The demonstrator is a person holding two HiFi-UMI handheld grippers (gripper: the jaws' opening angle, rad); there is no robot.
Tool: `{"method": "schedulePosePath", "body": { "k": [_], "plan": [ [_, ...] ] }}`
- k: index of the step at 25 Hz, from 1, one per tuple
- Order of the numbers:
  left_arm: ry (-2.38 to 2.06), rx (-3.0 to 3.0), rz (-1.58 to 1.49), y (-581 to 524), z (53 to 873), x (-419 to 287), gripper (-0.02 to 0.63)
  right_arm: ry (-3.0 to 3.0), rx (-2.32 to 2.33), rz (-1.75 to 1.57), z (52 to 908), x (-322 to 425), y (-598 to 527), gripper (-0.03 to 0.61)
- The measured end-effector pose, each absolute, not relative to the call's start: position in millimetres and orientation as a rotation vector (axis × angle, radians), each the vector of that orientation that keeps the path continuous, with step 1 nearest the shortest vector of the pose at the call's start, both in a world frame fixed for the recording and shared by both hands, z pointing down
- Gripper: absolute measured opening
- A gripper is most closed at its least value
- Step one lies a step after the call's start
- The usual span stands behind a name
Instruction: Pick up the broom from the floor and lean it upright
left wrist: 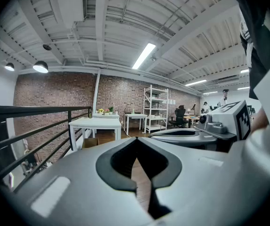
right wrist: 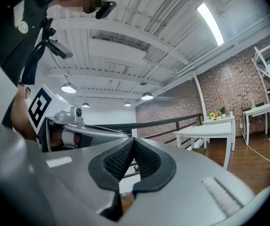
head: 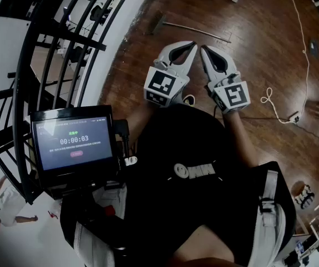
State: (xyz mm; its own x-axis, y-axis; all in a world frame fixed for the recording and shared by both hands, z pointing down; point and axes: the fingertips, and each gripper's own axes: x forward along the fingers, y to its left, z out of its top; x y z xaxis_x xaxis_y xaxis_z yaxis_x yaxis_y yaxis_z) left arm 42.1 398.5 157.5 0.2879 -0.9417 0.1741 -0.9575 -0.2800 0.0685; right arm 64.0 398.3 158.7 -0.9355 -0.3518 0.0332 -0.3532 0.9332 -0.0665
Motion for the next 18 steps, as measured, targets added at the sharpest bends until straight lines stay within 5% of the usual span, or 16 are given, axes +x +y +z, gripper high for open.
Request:
{"method": "schedulePosePath", "body": {
  "k": [4, 18],
  "plan": [
    [-1.79, 2.347, 0.174, 401, 157, 37, 0.014, -3.062, 0.542, 0.162, 161, 65, 404, 0.004],
    [-1.535, 2.363, 0.219, 151, 248, -55, 0.014, -2.875, 0.701, 0.306, 232, -19, 163, 0.003]
  ]
}}
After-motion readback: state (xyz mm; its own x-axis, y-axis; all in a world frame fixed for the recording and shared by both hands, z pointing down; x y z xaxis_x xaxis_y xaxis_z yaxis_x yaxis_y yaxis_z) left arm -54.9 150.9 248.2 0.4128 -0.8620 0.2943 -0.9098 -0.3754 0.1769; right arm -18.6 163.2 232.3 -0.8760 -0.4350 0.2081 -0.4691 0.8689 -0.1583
